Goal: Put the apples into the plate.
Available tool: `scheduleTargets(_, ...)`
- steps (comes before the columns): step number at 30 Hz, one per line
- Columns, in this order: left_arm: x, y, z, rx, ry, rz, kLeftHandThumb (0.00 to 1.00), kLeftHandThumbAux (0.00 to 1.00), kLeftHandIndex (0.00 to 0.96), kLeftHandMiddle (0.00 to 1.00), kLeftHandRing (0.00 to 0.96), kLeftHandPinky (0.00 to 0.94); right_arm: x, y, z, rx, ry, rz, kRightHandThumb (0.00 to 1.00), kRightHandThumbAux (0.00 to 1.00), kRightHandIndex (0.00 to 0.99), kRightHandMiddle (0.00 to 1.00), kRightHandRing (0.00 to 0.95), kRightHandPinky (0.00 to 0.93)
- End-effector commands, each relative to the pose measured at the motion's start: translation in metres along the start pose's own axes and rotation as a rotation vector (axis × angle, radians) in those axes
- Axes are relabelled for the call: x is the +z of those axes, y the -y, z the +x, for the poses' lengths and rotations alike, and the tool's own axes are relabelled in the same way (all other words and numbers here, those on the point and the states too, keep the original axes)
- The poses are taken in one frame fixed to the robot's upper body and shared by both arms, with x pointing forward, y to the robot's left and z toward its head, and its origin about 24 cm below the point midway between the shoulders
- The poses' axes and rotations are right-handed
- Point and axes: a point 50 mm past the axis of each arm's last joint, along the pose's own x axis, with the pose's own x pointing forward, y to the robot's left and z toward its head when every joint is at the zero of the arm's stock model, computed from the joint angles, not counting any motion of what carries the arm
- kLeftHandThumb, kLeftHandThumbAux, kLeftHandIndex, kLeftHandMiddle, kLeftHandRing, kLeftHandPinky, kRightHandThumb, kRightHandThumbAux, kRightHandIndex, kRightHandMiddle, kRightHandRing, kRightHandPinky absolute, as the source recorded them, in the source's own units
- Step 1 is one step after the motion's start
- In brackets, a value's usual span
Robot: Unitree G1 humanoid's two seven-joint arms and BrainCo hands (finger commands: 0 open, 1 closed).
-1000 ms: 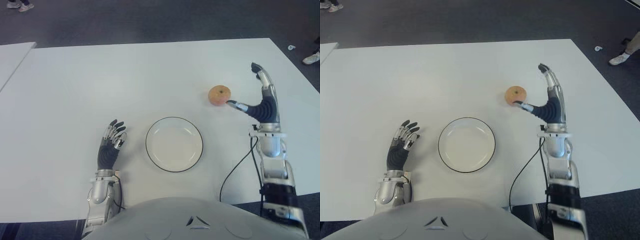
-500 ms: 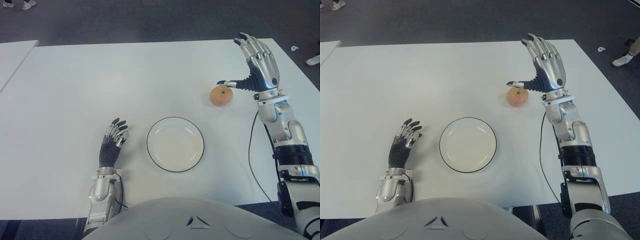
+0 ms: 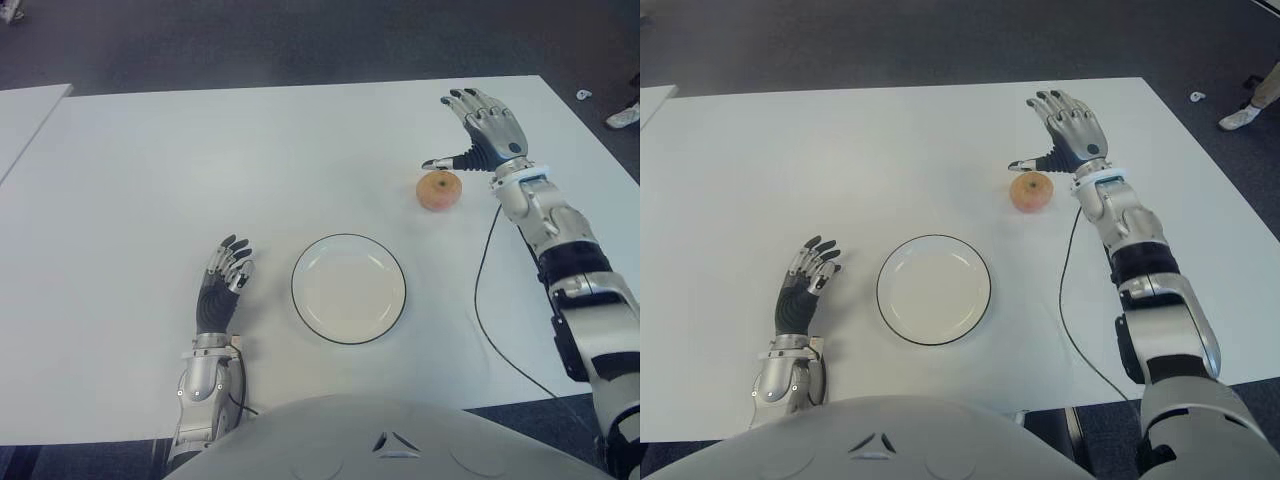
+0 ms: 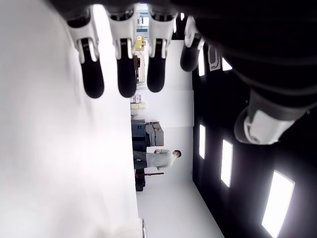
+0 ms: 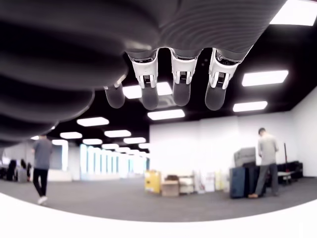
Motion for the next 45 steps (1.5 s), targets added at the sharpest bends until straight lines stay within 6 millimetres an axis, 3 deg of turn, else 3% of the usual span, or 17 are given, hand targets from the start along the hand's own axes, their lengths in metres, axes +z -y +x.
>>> scheduleTargets(1, -0.013, -0.002, -0.009, 0.024, -0.086, -0.017, 0.257, 0.485, 0.136, 0.208, 0.248, 0.294, 0.001, 0.0, 0.014, 0.073, 0.012, -0.001, 0.333, 0.338, 0.007, 0.003, 0.0, 0.0)
scheduleTargets(13, -0.013, -0.005, -0.011, 0.004, -0.065, -0.003, 0.224, 0.486, 0.147, 0.204, 0.239, 0.287, -0.001, -0.008, 0.021, 0.15, -0.039, 0.043, 0.29, 0.263, 0.0, 0.0, 0.0, 0.0)
scheduleTargets(45, -0.011, -0.016, -0.013, 0.023, -0.088, 0.019, 0.231, 0.485, 0.129, 0.207, 0.248, 0.295, -0.004, -0.035, 0.002, 0.214, -0.107, 0.102, 0.254, 0.212, 0.0, 0.0, 0.0, 0.0)
